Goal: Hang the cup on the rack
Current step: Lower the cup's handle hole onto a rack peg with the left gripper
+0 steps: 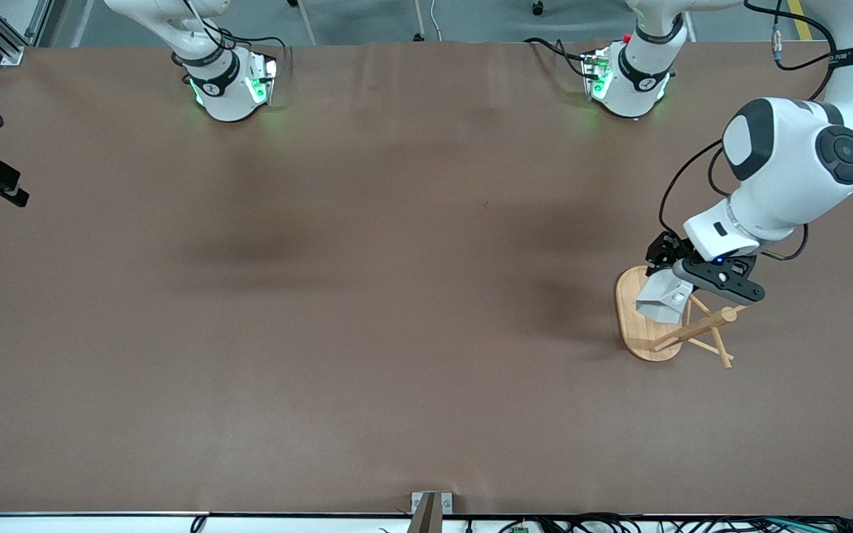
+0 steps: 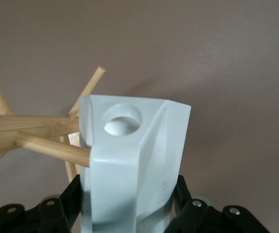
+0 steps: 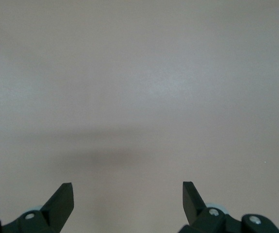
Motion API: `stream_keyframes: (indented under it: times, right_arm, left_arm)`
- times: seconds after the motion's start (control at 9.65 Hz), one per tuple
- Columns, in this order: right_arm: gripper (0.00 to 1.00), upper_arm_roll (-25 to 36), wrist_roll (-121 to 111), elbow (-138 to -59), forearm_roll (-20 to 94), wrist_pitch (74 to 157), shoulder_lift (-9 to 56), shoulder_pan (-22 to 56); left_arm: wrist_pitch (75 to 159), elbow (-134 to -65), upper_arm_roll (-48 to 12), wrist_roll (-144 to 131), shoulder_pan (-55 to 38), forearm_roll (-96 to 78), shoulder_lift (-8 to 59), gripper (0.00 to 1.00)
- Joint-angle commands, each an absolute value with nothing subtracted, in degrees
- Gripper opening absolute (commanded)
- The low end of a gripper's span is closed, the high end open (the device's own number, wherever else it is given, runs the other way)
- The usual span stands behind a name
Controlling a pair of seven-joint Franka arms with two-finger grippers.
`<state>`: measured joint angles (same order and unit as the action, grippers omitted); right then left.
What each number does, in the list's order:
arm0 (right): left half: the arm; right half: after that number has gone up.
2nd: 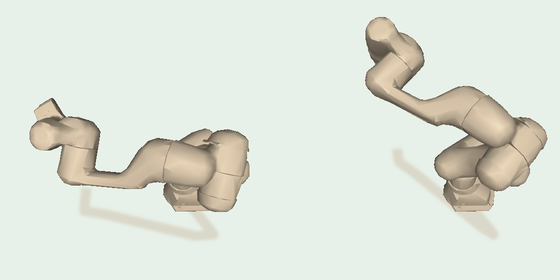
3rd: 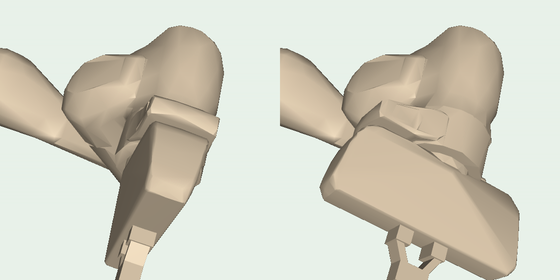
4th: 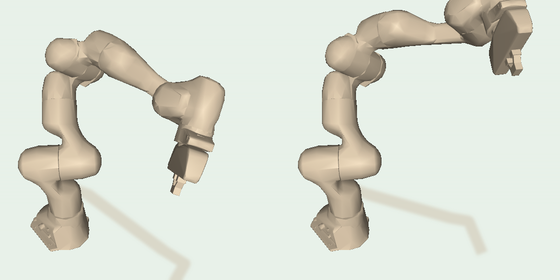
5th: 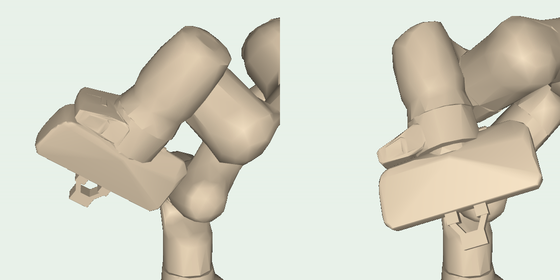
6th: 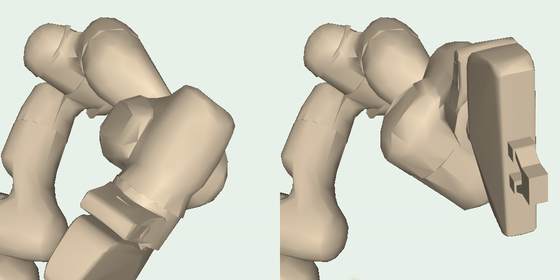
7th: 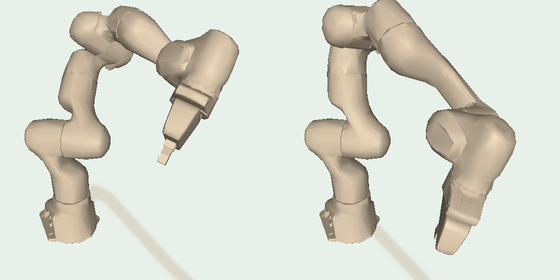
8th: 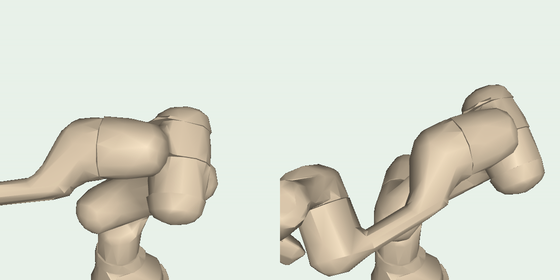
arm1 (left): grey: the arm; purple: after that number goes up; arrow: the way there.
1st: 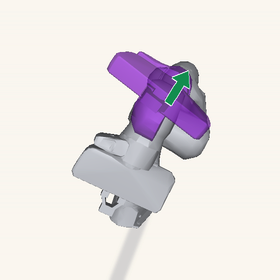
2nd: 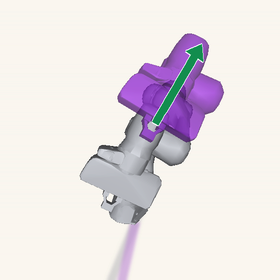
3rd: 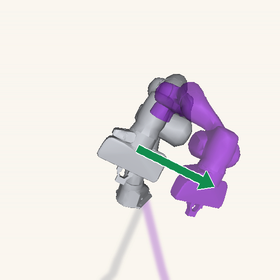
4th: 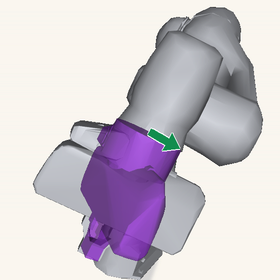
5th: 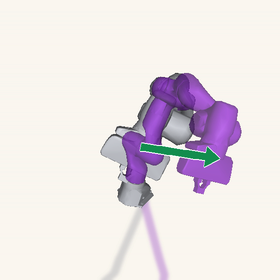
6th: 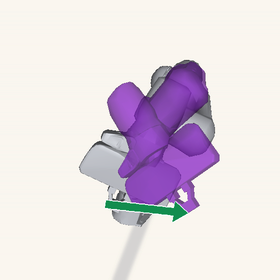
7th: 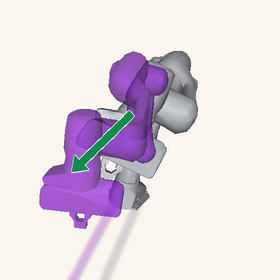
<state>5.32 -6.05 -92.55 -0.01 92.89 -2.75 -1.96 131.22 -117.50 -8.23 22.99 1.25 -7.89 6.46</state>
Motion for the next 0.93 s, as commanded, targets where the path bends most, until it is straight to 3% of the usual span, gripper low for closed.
stream_keyframes:
  times: [0.0,0.21,0.31,0.41,0.52,0.83]
  right_arm:
    - [0.99,5.01,-5.54,-94.22,-0.79,93.69,-4.31,-2.11]
    - [0.99,5.01,-5.54,-94.22,-0.79,93.69,-4.31,-2.02]
    - [0.99,5.01,-5.54,-94.31,-0.79,93.60,-4.31,-2.02]
    - [0.99,5.01,-5.54,-94.22,-0.79,93.52,-4.31,-2.02]
    - [0.99,5.01,-5.54,-94.31,-0.79,93.52,-4.31,-2.02]
    - [0.99,5.01,-5.45,-94.22,-0.79,93.43,-4.39,-2.02]
  left_arm:
    - [132.88,-116.81,-6.78,25.48,1.05,-8.88,9.49,0.03]
    - [133.77,-116.81,-6.24,26.37,1.05,-8.96,10.37,0.08]
    - [133.86,-116.81,-6.24,26.37,1.14,-8.96,10.46,0.18]
    - [133.86,-116.72,-6.24,26.28,1.14,-8.96,10.37,0.66]
    - [133.86,-116.54,-6.24,25.50,1.14,-9.23,10.02,1.00]
    - [132.02,-115.67,-6.24,21.38,1.14,-9.14,7.13,1.00]
